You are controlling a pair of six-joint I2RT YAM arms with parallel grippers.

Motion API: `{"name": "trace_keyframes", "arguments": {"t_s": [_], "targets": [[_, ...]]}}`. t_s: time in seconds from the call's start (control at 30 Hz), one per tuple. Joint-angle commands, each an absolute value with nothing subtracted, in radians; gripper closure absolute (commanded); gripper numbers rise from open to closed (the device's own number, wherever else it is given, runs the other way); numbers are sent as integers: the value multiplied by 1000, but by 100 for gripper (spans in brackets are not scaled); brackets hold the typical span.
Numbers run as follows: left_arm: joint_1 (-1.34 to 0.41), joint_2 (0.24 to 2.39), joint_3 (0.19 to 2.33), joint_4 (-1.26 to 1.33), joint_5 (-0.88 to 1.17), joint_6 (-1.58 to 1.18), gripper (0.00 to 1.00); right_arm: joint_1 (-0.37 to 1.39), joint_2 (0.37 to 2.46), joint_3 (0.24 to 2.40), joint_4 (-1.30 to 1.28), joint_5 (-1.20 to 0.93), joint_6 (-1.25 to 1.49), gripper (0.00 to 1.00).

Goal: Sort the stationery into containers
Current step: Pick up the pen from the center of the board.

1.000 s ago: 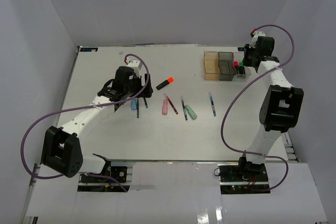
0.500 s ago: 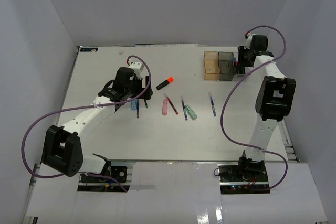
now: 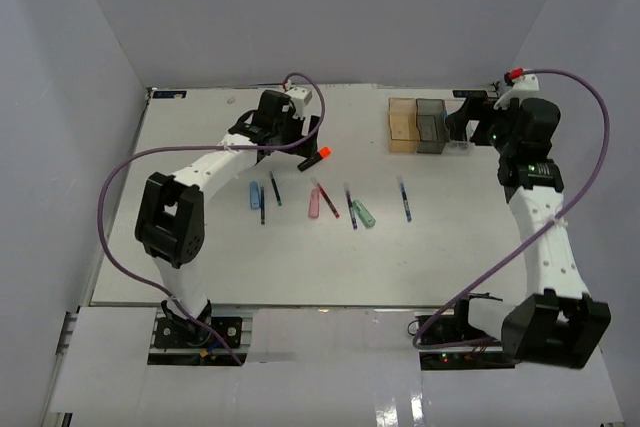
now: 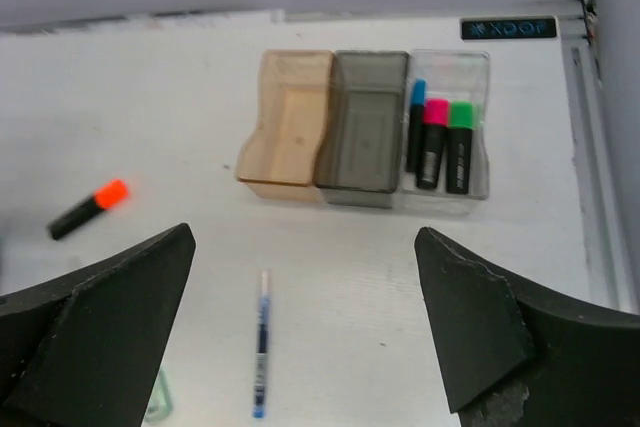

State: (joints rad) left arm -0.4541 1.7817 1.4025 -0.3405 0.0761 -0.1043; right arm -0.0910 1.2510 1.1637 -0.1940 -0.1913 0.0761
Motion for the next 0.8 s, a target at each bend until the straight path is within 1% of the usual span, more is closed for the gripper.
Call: {"name": "trace_keyframes", "arguments": {"t_s": [0.0,0.03,0.07,0.13,0.2,0.4,0.53,0.77], "targets": [[-489,1864,1514,-379,112,-8,2,-83,1062,973,-54,-297,202,2],[-492,1893,1535,-385,110,-6,2,-80,1022,929,-25,-305,224,1],[-495,1946,1584,-391,115,27,2,-78,982,886,-8,-310,265,3],[-495,2000,1635,-417,124,35,2,-61,902,800,53,-311,297,4],[-495,2069,1705,-439,118,44,2,-22,864,752,55,-314,304,4],[-503,2183,1799,-448,98,61,3,72,792,632,51,-310,288,4],[-509,2232,1822,-446,74,69,5,94,782,617,45,-321,282,4],[-520,2312,1871,-448,49,55,16,117,792,604,32,-321,253,3]]}}
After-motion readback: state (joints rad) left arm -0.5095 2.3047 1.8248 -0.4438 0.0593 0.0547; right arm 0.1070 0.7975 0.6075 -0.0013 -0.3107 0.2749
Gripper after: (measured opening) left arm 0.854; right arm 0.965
